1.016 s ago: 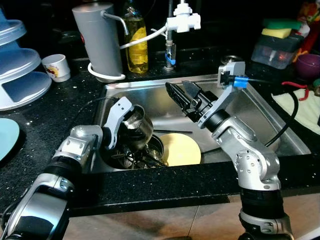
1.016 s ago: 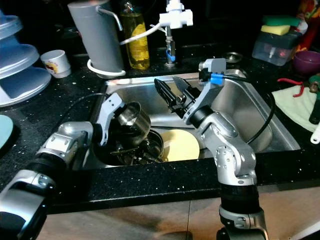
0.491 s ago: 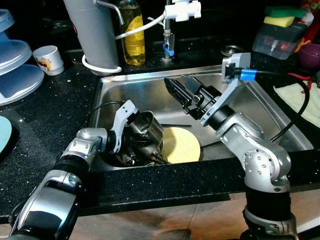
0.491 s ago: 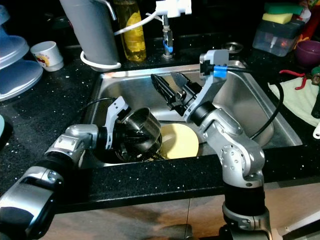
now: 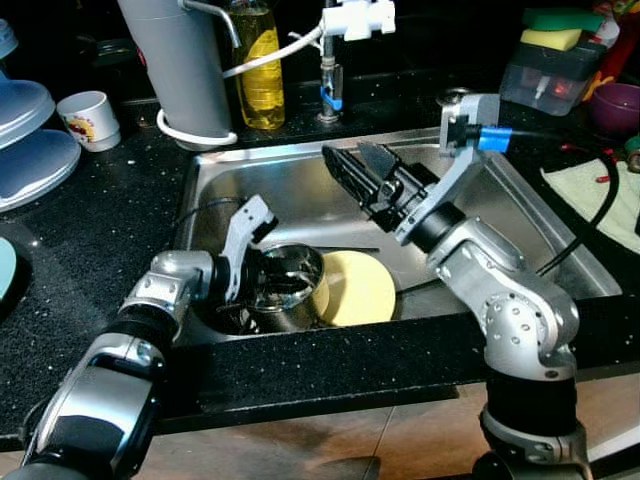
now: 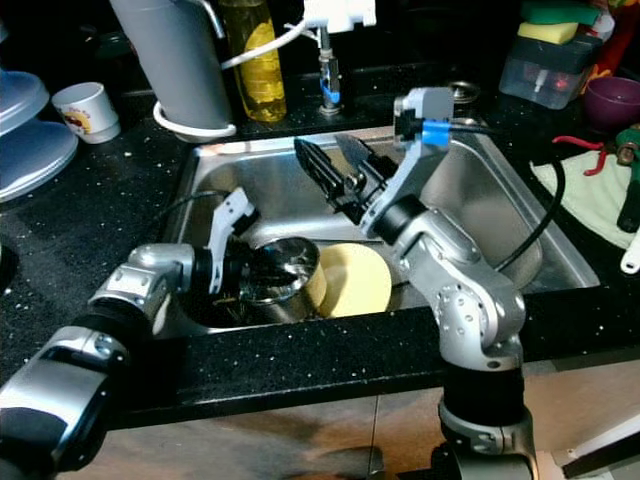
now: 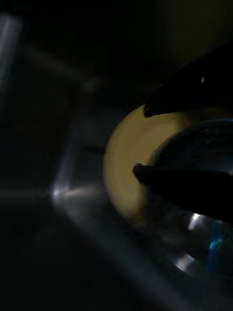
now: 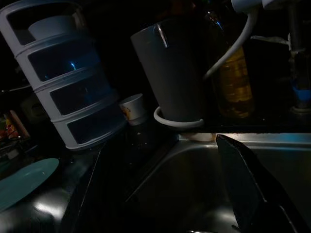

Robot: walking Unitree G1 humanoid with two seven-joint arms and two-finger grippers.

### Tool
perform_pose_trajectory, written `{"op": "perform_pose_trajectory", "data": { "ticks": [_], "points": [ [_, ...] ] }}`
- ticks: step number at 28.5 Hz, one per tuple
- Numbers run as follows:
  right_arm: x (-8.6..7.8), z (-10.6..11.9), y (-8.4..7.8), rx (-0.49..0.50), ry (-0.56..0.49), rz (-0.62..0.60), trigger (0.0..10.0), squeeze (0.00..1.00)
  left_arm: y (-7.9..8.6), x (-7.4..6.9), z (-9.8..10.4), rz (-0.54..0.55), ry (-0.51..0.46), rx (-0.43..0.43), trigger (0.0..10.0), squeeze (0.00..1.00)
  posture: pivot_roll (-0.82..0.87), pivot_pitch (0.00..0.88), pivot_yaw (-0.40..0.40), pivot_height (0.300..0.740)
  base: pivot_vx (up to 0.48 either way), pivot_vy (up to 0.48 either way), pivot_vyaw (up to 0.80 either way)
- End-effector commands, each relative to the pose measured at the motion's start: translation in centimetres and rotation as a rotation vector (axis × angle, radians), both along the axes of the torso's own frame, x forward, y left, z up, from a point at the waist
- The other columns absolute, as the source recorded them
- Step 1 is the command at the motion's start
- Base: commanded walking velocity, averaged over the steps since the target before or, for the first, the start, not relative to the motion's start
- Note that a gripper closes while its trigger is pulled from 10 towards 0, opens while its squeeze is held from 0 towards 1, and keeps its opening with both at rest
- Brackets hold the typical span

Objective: Kitchen organization

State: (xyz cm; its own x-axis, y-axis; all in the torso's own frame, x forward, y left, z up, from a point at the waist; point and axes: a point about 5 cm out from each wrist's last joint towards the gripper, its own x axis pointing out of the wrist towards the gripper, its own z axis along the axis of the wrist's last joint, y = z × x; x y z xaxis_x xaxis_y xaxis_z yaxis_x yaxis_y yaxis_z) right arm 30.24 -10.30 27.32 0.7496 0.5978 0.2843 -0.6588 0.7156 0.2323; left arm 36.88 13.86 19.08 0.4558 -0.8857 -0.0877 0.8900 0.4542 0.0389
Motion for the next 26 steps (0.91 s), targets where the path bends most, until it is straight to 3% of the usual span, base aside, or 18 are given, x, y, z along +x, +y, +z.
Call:
{"op": "perform_pose_trajectory", "data": {
  "ticks": [1, 2, 3, 6, 12, 14, 15, 16, 17, 20, 26],
  "points": [
    [0.1, 0.6, 0.3, 0.027, -0.024, 0.023, 10.0, 0.0, 0.5, -0.2, 3.5, 0.043, -0.135, -0.095, 10.0, 0.0, -0.08, 0.033, 0.047, 0.74, 0.0, 0.0, 0.0],
    [0.2, 0.7, 0.4, 0.035, -0.03, 0.03, 10.0, 0.0, 0.5, -0.6, 5.3, 0.089, -0.22, -0.142, 10.0, 0.0, -0.07, 0.029, 0.046, 0.74, 0.0, 0.0, 0.0],
    [0.2, 0.7, 0.4, 0.035, -0.03, 0.03, 10.0, 0.0, 0.5, -0.6, 5.3, 0.089, -0.22, -0.142, 10.0, 0.0, -0.07, 0.029, 0.046, 0.74, 0.0, 0.0, 0.0],
    [0.7, 0.8, 1.1, 0.055, -0.035, 0.059, 10.0, 0.0, 0.8, -1.8, 8.0, 0.275, -0.36, -0.26, 10.0, 0.0, -0.04, 0.01, 0.04, 0.74, 0.0, 0.0, 0.0],
    [0.8, 0.3, 1.3, 0.071, -0.03, 0.083, 10.0, 0.0, 0.4, -4.2, 8.2, 0.469, -0.457, -0.307, 10.0, 0.0, -0.01, 0.0, 0.027, 0.74, 0.0, 0.0, 0.0],
    [0.9, 0.0, 1.4, 0.076, -0.026, 0.091, 10.0, 0.0, 1.2, -5.2, 8.0, 0.656, -0.482, -0.34, 10.0, 0.0, 0.01, 0.0, 0.023, 0.74, 0.0, 0.0, 0.0],
    [0.9, 0.0, 1.4, 0.076, -0.026, 0.091, 10.0, 0.0, 1.2, -5.2, 8.0, 0.656, -0.482, -0.34, 10.0, 0.0, 0.01, 0.0, 0.023, 0.74, 0.0, 0.0, 0.0],
    [1.2, -0.2, 1.6, 0.08, -0.023, 0.092, 10.0, 0.0, 2.2, -5.9, 7.4, 0.822, -0.482, -0.335, 10.0, 0.0, 0.02, 0.0, 0.022, 0.74, 0.0, 0.0, 0.0],
    [1.3, -0.3, 1.6, 0.082, -0.023, 0.092, 10.0, 0.0, 2.4, -6.3, 7.0, 0.878, -0.485, -0.321, 10.0, 0.0, 0.02, 0.0, 0.023, 0.74, 0.0, 0.0, 0.0],
    [1.6, -0.5, 1.7, 0.085, -0.021, 0.089, 10.0, 0.0, 2.7, -7.0, 6.2, 0.965, -0.462, -0.301, 10.0, 0.0, 0.03, 0.0, 0.025, 0.74, 0.0, 0.0, 0.0],
    [2.2, -2.7, 1.8, 0.052, 0.033, 0.07, 10.0, 0.0, 2.7, -7.6, 5.2, 1.003, -0.473, -0.196, 10.0, 0.0, 0.04, 0.0, 0.021, 0.74, 0.0, 0.0, 0.0]
  ]
}}
